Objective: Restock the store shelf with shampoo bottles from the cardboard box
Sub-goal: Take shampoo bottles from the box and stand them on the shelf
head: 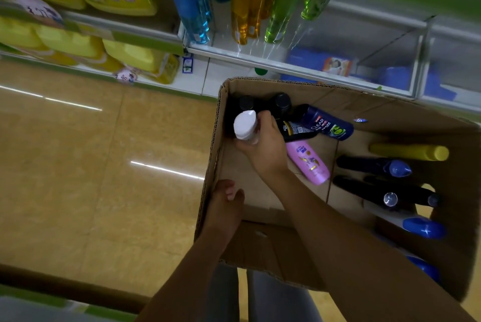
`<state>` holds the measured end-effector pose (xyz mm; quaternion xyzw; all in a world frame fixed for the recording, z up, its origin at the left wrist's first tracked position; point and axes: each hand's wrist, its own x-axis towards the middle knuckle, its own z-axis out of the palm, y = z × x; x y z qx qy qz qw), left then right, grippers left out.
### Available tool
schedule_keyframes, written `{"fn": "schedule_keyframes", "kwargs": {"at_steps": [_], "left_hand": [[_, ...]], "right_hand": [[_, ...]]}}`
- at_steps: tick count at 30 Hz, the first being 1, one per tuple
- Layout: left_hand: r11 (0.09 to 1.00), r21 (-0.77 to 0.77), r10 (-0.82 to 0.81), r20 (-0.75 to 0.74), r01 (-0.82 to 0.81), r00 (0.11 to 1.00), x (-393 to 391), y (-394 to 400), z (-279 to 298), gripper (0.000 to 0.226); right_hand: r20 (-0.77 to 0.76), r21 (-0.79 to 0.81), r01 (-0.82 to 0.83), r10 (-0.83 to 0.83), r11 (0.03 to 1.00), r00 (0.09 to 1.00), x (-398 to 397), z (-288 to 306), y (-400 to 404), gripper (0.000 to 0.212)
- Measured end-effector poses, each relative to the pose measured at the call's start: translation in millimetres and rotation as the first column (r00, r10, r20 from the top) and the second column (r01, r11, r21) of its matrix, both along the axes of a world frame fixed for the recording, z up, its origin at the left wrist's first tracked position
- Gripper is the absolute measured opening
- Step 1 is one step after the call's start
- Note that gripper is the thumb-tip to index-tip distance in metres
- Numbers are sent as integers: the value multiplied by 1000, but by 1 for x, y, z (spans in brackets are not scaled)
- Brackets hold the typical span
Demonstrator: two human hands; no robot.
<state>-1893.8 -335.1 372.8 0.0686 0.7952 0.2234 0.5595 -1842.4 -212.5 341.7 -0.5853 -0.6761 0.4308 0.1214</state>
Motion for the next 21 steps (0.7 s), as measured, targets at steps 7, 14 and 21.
{"fn": "schedule_keyframes", "kwargs": {"at_steps": [7,14,21], "left_hand": [[999,41,-10,-42,12,999,5,-4,9,28],[993,103,-49,-60,55,997,9,3,31,53],[915,337,-156,-212,222,965,5,32,76,69]], "right_hand": [[-65,-39,52,-54,998,996,14,20,-10,52],[-136,-96,91,-104,991,985,38,59,-12,51],[-166,-133,76,-98,988,981,56,137,8,50]]}}
